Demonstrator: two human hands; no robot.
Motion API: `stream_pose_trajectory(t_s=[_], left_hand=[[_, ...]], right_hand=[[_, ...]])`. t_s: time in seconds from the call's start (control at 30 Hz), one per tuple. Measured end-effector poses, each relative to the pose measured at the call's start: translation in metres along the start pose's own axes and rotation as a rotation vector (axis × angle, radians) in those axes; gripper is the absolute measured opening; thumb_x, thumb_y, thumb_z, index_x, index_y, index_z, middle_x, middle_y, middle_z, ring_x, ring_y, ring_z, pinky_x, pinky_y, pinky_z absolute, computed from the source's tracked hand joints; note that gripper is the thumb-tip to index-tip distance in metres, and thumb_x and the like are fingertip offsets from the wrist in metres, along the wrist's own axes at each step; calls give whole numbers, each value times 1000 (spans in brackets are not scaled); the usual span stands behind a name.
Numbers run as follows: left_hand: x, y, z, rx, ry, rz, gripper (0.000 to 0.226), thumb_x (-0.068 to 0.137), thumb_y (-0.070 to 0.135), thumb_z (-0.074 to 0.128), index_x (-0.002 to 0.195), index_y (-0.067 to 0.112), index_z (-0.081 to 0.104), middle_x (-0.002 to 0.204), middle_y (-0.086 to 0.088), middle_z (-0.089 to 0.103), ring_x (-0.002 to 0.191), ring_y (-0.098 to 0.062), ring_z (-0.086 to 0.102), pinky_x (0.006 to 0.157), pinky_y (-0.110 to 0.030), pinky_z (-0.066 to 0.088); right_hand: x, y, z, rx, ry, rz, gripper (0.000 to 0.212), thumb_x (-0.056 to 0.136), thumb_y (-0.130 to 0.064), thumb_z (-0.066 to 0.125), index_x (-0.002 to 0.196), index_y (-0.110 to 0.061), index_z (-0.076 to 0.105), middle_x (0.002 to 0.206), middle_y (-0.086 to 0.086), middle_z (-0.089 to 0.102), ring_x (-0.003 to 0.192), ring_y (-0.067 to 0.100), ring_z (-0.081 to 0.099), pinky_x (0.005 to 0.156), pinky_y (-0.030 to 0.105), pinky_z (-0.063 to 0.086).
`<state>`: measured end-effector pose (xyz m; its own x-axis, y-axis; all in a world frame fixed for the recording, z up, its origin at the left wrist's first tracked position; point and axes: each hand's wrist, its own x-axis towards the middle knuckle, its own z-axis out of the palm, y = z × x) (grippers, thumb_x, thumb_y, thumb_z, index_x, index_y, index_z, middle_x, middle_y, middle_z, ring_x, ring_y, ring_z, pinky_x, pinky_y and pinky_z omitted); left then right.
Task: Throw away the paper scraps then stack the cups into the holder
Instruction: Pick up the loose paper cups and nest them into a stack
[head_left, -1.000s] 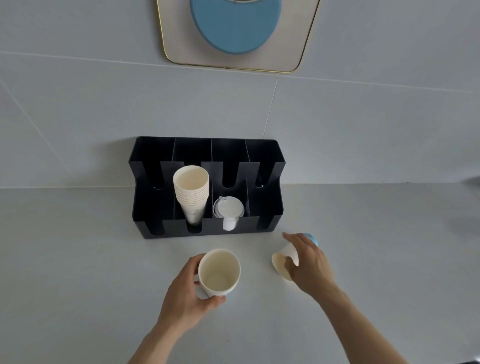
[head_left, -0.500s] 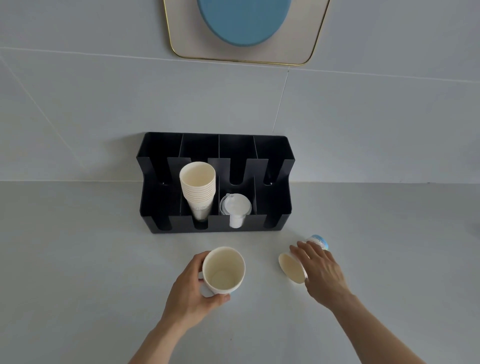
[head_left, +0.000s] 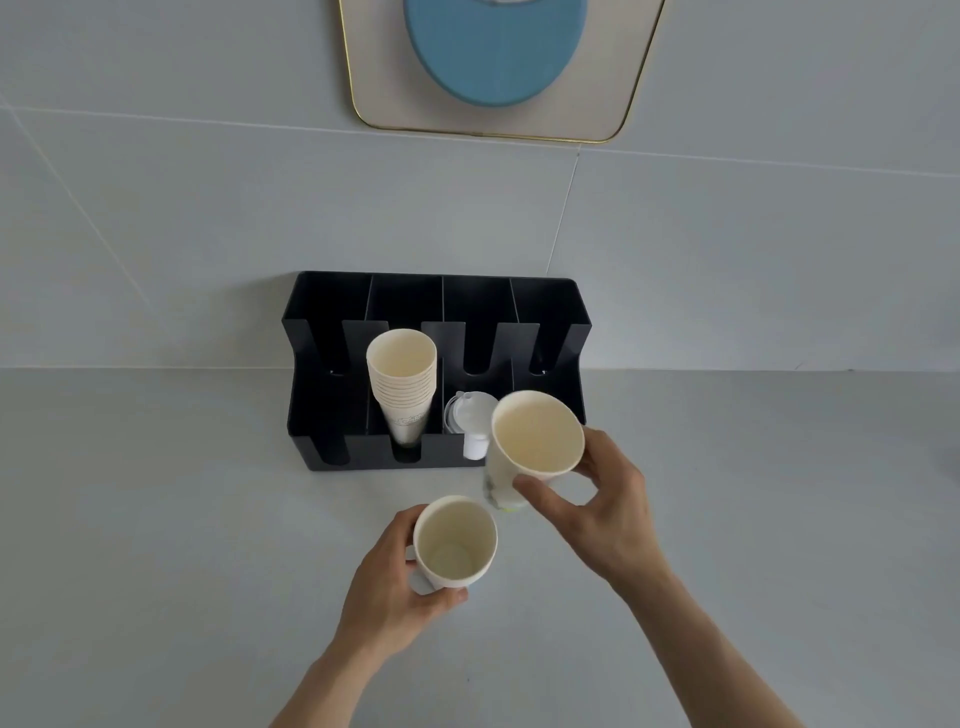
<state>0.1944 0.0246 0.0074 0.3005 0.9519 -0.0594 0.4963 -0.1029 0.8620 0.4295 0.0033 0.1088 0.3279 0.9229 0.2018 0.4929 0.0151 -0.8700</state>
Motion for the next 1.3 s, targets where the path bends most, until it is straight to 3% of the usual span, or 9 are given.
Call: stream_pose_trajectory(t_s=[0.23,0.37,0.57,0.77,0.83,0.93,1.07,1.13,1.3], left_hand=[[-1,4,-2,1,-22,-24,80,56,45,92,113,67,40,113,38,61,102,2,66,75,-15,55],[-1,5,-2,3,-31,-47,78,55,49,91,113,61,41,114,31,63,101,-5,69,76,-17,54],[-1,11,-4,4,-53,-77,82,56,44,91,124,44,45,117,28,60,105,-13,67,77,-15,50],[1,9,-10,-16,-127,-65,98,52,46,94,134,47,41,129,29,55,116,-3,58,87,-21,53],[0,7,-16,-26,-162,-70,106,51,46,93,140,47,36,136,29,51,124,-1,53,97,-28,53],[-1,6,-27,-74,-216,-102,108,56,57,88,147,41,33,143,26,47,130,-2,50,106,-32,47],[-1,17,-43,-209,-176,-188,89,64,74,64,140,33,47,136,14,56,117,-8,60,94,-27,51],[1,22,-48,-188,-144,-222,78,64,72,58,132,34,53,125,15,62,106,-9,65,85,-24,51],[4,26,-50,-282,-141,-343,39,78,44,68,112,25,66,104,-2,73,84,-22,74,86,-44,62]], right_hand=[[-16,-28,27,107,-160,-9,64,73,-46,88,127,-23,64,118,-13,70,110,7,67,88,19,57],[-27,-14,39,-40,-236,29,71,67,-59,85,129,-33,60,121,-20,66,113,7,63,94,28,55],[-40,9,46,-172,-341,26,73,68,-56,86,132,-39,56,126,-22,60,114,1,58,94,22,49],[-45,17,44,-173,-455,121,107,65,-57,89,153,-27,37,140,-16,53,124,0,54,102,25,48],[-45,18,41,-143,-444,169,100,69,-58,85,152,-26,39,139,-16,55,122,1,57,101,26,51],[-42,18,36,-80,-381,269,72,83,-52,77,145,-26,51,133,-18,61,113,0,64,94,25,56],[-37,14,35,-30,-347,383,43,95,-34,68,137,-29,60,125,-16,68,101,3,69,81,20,57],[-35,11,36,-25,-339,415,38,95,-30,66,133,-28,63,118,-15,70,93,7,69,80,23,57],[-32,7,40,2,-359,500,26,92,-21,66,116,-30,73,106,-14,75,82,11,72,79,30,62]])
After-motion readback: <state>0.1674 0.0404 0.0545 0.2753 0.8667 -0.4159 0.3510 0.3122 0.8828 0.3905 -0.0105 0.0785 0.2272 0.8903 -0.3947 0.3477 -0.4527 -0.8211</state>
